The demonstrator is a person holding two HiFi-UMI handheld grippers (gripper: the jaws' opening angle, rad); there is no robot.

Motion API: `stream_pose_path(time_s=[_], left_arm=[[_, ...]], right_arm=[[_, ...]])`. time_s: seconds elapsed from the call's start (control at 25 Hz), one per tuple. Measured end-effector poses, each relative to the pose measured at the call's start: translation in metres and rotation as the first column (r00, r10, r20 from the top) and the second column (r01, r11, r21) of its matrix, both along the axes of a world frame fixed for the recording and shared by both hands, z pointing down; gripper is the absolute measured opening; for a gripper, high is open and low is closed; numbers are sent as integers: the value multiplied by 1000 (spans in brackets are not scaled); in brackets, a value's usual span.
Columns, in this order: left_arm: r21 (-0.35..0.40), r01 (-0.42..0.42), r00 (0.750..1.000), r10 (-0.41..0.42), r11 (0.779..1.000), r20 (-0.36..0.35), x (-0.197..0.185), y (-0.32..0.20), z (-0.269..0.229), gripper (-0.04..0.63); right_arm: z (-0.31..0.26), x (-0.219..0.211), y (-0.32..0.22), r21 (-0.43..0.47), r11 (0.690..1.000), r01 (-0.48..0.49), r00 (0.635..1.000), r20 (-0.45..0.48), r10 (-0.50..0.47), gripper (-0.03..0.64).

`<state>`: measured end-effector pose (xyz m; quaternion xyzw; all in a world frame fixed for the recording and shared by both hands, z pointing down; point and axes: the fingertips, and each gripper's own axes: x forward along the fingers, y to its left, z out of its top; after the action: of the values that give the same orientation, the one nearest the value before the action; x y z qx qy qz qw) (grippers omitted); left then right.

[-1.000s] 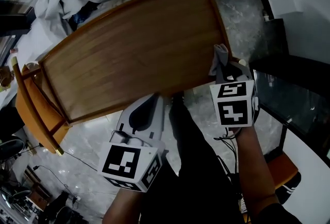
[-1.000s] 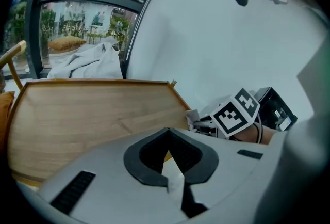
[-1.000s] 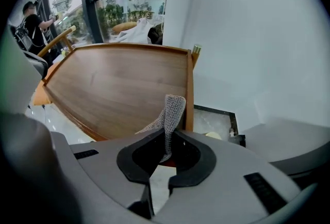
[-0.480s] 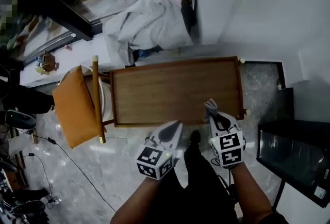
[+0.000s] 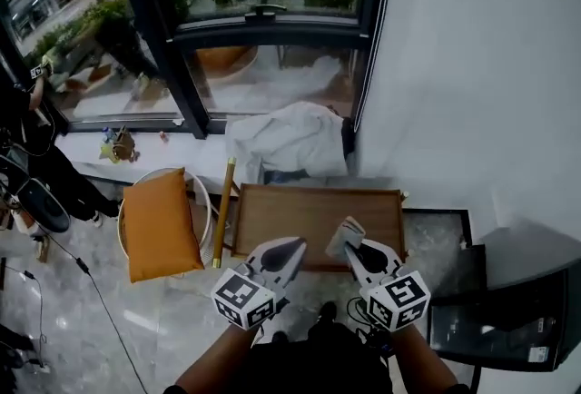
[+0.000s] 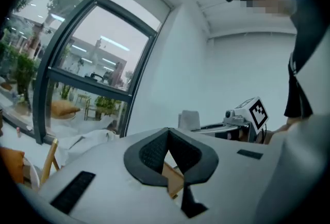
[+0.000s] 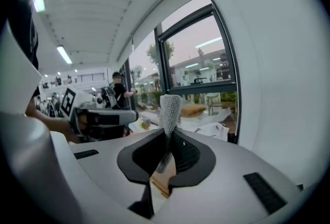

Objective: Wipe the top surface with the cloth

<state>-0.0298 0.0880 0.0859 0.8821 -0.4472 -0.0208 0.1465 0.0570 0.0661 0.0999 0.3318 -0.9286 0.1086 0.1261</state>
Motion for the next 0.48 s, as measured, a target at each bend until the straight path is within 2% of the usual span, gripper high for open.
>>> stream_pose_path(time_s=[0.08, 0.16, 0.36, 0.48], left_arm=[[48, -23, 1000, 23, 999, -12, -13, 24, -29, 11], [91, -36, 999, 39, 995, -22, -28, 53, -53, 11], [170, -83, 995, 91, 982, -39, -59, 119, -83, 11], [162, -101, 992, 111, 982, -55, -70, 144, -74, 11]], right_arm=[[-29, -10, 25, 17, 1000, -5, 997, 74, 4, 41], [-51, -16, 51, 53, 998, -16, 995, 103, 11, 41], [-78, -23, 106, 119, 992, -37, 994, 106, 24, 40], [-79, -18, 134, 131, 990, -45, 995, 99, 33, 40]])
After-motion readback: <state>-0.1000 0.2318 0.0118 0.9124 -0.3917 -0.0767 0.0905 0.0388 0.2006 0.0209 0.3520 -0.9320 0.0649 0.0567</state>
